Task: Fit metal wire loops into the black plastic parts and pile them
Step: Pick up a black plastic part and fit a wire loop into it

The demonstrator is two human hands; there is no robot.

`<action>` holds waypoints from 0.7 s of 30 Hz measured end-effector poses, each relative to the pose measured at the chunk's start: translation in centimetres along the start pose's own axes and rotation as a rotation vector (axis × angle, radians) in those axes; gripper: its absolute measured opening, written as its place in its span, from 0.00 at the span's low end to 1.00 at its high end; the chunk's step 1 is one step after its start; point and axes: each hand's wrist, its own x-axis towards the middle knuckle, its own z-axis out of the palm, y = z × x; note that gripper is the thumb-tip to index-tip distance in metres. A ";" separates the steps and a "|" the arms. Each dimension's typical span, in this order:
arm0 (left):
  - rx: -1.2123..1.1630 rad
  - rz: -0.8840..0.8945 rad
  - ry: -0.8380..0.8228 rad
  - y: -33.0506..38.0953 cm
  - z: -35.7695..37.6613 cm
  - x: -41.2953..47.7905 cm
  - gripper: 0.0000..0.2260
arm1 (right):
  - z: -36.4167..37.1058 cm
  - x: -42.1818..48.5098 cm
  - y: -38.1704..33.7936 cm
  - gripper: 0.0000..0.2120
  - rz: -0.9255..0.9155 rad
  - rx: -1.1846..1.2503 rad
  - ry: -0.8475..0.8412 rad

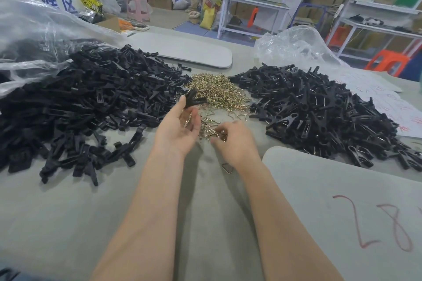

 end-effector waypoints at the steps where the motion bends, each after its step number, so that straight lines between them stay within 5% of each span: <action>1: 0.015 -0.008 -0.002 0.0 0.0 0.0 0.05 | 0.3 0.0 -0.4 0.12 -0.031 0.032 0.036; 6: -0.065 -0.033 -0.016 0.1 0.0 0.2 0.03 | 0.0 0.2 -0.3 0.08 0.003 0.348 0.174; 12: -0.052 -0.109 -0.077 0.0 -0.1 0.3 0.03 | -0.8 0.6 0.0 0.09 0.128 0.966 0.076; 21: -0.055 -0.173 -0.123 -0.2 0.0 0.3 0.04 | -1.5 0.5 0.6 0.02 0.010 0.559 0.262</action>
